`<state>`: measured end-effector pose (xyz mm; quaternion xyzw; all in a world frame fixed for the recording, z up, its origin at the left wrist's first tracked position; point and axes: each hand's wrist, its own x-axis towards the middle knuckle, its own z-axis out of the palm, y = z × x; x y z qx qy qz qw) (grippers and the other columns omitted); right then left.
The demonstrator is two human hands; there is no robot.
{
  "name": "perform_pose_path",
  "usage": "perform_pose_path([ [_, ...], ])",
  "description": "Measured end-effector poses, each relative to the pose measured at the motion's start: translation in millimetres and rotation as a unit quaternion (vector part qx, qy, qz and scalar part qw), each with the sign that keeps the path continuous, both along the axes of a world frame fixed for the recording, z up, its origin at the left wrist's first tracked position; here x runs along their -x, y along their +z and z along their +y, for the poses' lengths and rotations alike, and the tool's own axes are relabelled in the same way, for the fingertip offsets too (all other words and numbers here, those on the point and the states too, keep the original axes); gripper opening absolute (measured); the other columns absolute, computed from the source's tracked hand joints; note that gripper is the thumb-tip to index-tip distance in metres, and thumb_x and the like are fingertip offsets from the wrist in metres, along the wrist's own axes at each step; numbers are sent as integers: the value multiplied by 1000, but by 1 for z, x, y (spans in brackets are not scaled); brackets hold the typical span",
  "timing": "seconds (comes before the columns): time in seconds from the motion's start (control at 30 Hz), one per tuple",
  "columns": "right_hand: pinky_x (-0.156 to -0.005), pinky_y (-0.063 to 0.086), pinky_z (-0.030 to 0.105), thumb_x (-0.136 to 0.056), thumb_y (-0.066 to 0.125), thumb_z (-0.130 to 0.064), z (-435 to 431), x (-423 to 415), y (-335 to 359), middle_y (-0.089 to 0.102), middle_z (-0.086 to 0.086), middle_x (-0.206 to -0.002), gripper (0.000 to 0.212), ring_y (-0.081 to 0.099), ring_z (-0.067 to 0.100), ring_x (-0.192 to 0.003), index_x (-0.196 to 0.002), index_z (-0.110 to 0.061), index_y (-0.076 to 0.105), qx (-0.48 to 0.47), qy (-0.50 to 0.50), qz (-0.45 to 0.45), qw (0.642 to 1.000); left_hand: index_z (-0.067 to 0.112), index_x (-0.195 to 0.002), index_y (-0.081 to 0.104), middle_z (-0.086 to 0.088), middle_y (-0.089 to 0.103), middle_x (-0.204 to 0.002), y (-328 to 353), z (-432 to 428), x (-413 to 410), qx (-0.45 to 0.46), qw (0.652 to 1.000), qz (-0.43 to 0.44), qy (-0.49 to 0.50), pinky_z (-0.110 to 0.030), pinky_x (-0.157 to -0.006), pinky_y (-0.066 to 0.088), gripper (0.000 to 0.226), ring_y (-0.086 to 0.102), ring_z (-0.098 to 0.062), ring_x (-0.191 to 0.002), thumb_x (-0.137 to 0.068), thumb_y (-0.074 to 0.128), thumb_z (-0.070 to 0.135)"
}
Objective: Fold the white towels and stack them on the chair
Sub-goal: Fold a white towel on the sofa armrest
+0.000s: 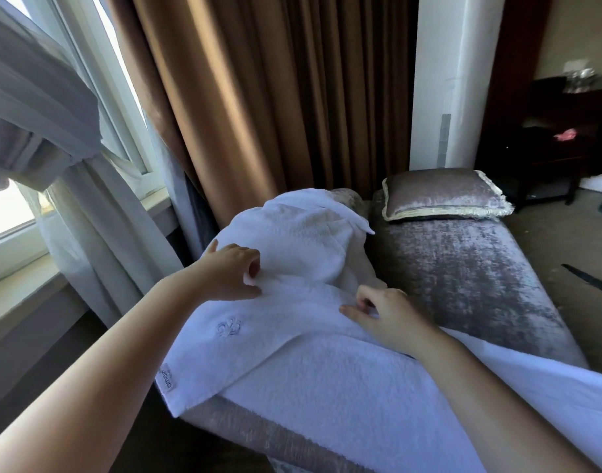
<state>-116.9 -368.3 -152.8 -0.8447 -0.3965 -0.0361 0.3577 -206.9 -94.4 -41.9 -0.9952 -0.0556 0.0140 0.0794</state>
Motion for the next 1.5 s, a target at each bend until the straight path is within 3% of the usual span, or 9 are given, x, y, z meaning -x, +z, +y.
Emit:
perform_pose_path([
  [0.1,-65,40,29,-83,50,-57,2,0,1,49,-10,-67,33,49,6,-66,-65,-30,42,-30,3,-18,999,24,-99,59,14,58,-96,6,1,5,52,998,29,21,-40,-103,26,39,48,-12,-98,-85,57,60],
  [0.23,-71,41,27,-78,51,-47,0,3,1,51,-16,-77,17,54,7,-76,-73,-31,48,-74,5,-34,997,31,-82,50,14,55,-81,11,1,14,26,1000,10,7,-29,-81,27,16,48,-15,-88,-88,62,41],
  [0.43,-82,46,30,-79,59,-58,-5,6,3,57,-22,-89,30,56,2,-89,-93,-32,58,-51,10,-24,998,36,-94,61,22,62,-84,15,3,12,23,996,-80,-34,-27,-84,35,10,60,-8,-96,-88,68,39],
  [0.63,-89,43,36,-73,71,-50,-3,4,4,52,-23,-93,25,45,3,-94,-77,-27,61,-40,-1,-61,997,38,-86,65,17,60,-92,18,7,21,91,995,5,-47,-24,-81,44,19,56,-2,-92,-74,80,38],
  [0.8,-70,39,36,-72,83,-27,-5,5,19,38,-17,-73,18,45,11,-73,-71,-24,66,-48,-103,-177,978,38,-73,60,13,54,-83,29,16,25,46,997,-63,-19,-28,-72,42,19,49,-9,-82,-76,79,41],
  [0.93,-69,37,33,-85,71,-19,5,2,32,30,-17,-47,12,34,12,-44,-78,-17,61,-52,-204,-183,960,30,-88,66,3,64,-73,26,-4,-3,50,958,-270,80,-28,-56,37,5,59,-20,-75,-86,65,35],
  [1.1,-72,37,34,-95,54,-19,14,9,33,70,1,-85,20,59,27,-69,-114,-15,54,20,-250,-114,961,23,-133,53,2,67,-117,7,-17,-24,191,935,-293,66,-34,-77,52,40,65,-20,-97,-94,55,15],
  [1.33,-73,40,31,-75,59,-8,47,78,27,62,-10,-87,21,57,15,-83,-89,-22,63,-30,13,-236,971,20,-119,63,1,65,-116,-14,29,63,126,943,-303,47,-36,-84,47,29,60,-23,-109,-94,55,8],
  [1.5,-80,33,33,-73,54,-10,80,132,-1,56,-1,-90,16,48,20,-83,-69,-21,65,14,190,-343,920,21,-97,65,8,64,-96,-38,74,143,136,947,-274,97,-31,-76,44,14,59,-19,-95,-87,65,11],
])
